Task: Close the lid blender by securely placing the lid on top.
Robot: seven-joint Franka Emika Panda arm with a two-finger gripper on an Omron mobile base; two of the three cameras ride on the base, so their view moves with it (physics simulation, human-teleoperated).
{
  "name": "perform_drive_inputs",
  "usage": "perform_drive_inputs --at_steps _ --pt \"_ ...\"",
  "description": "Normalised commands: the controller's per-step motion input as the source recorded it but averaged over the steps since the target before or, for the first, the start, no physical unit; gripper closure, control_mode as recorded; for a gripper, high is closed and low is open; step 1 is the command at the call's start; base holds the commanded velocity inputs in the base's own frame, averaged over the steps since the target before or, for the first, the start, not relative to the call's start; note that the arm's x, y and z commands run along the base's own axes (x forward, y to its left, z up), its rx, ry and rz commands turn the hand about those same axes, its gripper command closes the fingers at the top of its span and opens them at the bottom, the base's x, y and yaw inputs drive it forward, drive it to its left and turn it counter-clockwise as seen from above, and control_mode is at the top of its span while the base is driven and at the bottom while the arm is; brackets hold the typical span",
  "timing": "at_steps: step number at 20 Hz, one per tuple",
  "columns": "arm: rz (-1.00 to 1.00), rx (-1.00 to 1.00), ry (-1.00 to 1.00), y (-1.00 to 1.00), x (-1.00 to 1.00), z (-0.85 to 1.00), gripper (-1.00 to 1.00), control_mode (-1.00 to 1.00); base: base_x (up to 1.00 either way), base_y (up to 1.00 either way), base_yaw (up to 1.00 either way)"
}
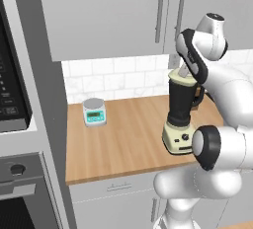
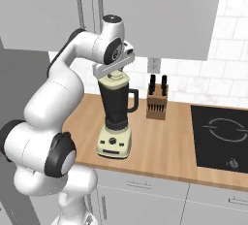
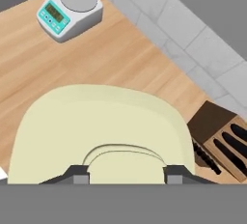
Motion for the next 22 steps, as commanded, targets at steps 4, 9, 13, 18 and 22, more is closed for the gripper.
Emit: perform_drive_inputs --at_steps 4,9,13,18,22 --pt "0.00 0.00 -0.01 0.00 0.03 -0.03 1.00 -1.00 0.00 0.00 0.00" --pt "0.04 -0.02 0.00 -0.02 -0.07 -0.25 1.00 -1.00 0.00 0.00 0.00" --pt "0.08 -0.08 0.00 -0.01 -0.11 -0.27 1.00 -1.00 0.00 0.00 0.00" --pt "0.04 -0.03 0.00 0.01 0.00 -0.06 1.00 -1.00 0.00 0.00 0.00" --pt "0.00 0.00 0.00 0.00 0.00 0.00 -1.00 -1.00 0.00 0.00 0.00"
